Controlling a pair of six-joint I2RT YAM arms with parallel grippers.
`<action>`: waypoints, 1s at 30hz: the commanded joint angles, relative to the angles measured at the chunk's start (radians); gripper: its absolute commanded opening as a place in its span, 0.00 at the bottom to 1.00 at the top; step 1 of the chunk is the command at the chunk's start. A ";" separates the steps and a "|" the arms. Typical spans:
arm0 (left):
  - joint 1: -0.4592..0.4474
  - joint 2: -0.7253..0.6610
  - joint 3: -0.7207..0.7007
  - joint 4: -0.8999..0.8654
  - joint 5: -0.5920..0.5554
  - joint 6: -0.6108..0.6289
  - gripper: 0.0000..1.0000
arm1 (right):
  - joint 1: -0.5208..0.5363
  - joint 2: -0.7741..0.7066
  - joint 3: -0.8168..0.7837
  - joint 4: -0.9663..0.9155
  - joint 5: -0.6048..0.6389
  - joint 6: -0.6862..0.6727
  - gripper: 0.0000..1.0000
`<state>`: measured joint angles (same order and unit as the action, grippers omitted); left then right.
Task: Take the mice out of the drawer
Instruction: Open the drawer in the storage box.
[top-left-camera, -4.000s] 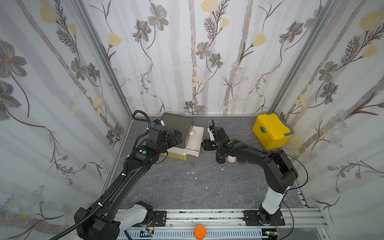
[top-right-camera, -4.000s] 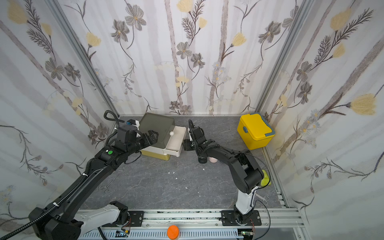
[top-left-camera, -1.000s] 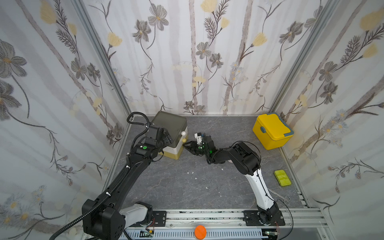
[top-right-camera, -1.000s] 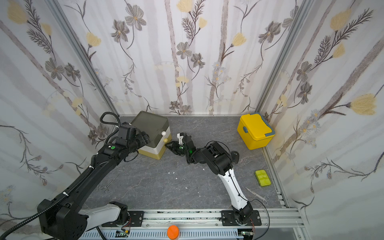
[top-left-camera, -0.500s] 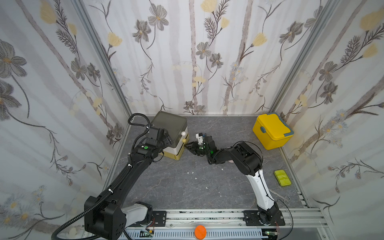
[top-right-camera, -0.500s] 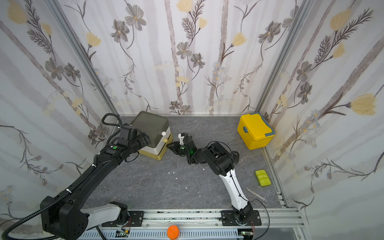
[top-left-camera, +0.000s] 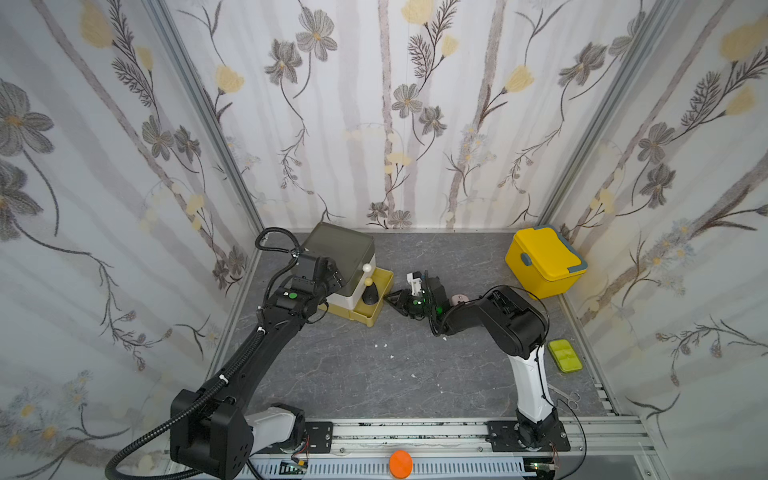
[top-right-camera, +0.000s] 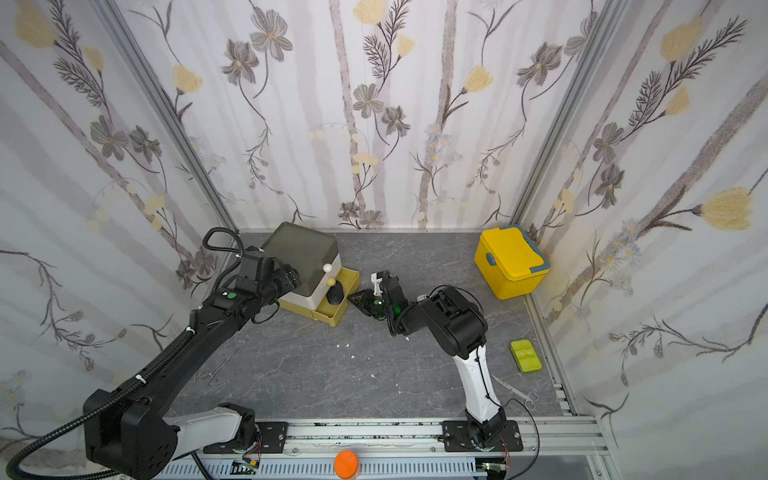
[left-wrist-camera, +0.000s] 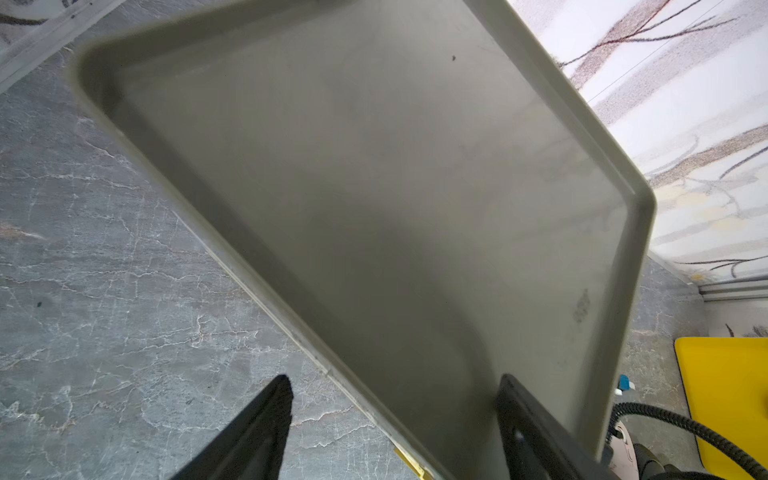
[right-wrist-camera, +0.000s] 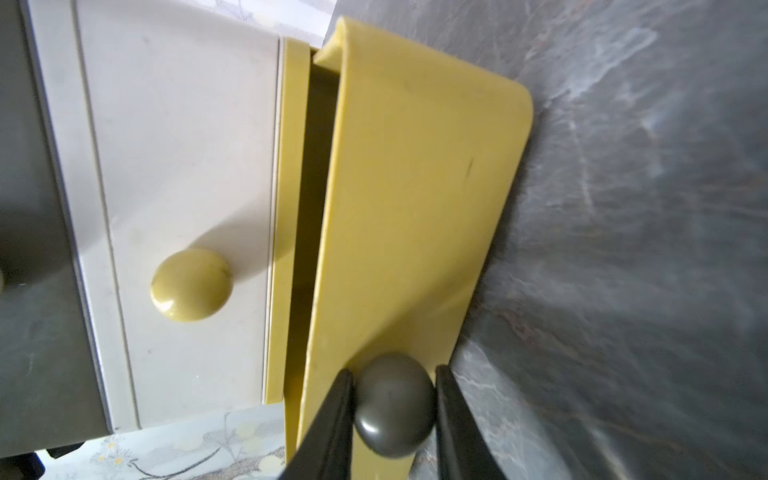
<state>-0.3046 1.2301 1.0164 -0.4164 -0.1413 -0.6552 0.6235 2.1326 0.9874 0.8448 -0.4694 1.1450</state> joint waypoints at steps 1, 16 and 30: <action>0.002 -0.006 -0.007 -0.013 -0.016 -0.003 0.79 | -0.008 -0.040 -0.041 -0.009 0.039 -0.021 0.25; 0.005 0.005 -0.010 0.001 -0.004 -0.001 0.79 | -0.039 -0.136 -0.167 -0.073 0.105 -0.054 0.26; 0.005 -0.012 0.005 0.004 0.032 0.008 0.81 | -0.030 -0.234 -0.169 -0.186 0.164 -0.130 0.47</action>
<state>-0.3012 1.2266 1.0111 -0.4019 -0.1204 -0.6575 0.5896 1.9270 0.8150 0.7010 -0.3321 1.0435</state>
